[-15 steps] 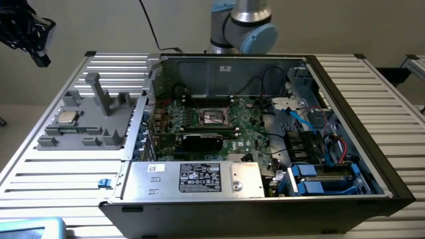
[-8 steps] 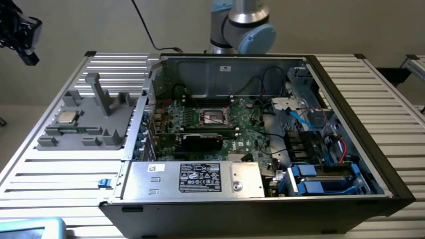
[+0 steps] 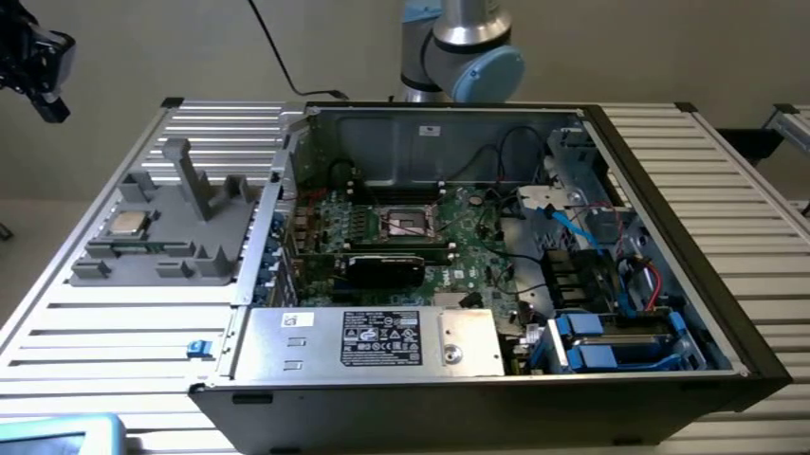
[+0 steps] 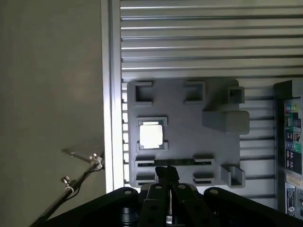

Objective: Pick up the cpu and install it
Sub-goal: 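Reach for the cpu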

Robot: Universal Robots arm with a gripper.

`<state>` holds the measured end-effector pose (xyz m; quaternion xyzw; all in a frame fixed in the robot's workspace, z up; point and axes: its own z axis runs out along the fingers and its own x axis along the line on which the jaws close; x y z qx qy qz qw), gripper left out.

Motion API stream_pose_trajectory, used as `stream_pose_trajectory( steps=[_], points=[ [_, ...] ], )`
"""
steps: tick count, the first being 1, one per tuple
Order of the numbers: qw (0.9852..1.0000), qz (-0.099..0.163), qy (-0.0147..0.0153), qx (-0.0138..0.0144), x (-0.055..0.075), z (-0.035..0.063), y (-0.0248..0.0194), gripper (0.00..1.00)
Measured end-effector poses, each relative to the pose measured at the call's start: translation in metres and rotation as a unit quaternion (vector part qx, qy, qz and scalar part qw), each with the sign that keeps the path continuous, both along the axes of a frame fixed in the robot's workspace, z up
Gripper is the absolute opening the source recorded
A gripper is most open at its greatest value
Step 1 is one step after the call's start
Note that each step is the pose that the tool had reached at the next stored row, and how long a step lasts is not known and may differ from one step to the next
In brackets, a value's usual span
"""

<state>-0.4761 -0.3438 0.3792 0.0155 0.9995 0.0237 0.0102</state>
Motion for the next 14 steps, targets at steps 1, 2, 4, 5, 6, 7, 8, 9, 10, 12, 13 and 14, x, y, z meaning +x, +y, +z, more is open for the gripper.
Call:
stream_pose_trajectory(
  steps=[1,2,4,5,6,7,8,9,10,12,13,14],
  points=[
    [1.0,0.004,-0.0001,0.0,0.0,-0.0004,0.001,0.11],
    [1.0,0.007,-0.0001,0.0,0.0,-0.0011,0.0029,0.11],
    [1.0,0.01,-0.0001,0.0,0.0,-0.0018,0.0072,0.11],
    [0.9999,0.011,-0.0001,0.0,0.0,-0.0021,0.0093,0.11],
    [0.9999,0.013,-0.0001,0.0,0.0,-0.0023,0.0111,0.11],
    [0.9999,0.015,-0.0002,0.0,0.0,-0.0026,0.0128,0.11],
    [0.9999,0.016,-0.0002,0.0,0.0,-0.0028,0.0144,0.11],
    [0.9998,0.018,-0.0002,0.0001,0.0,-0.003,0.0164,0.11],
    [0.9998,0.019,-0.0001,0.0,0.0,-0.0031,0.0181,0.11],
    [0.9998,0.022,-0.0002,0.0,-0.001,-0.0033,0.0205,0.11],
    [0.9997,0.022,-0.0001,0.0001,-0.001,-0.0033,0.0205,0.11],
    [0.9997,0.022,-0.0001,0.0,-0.001,-0.0033,0.0205,0.11]
  ],
)
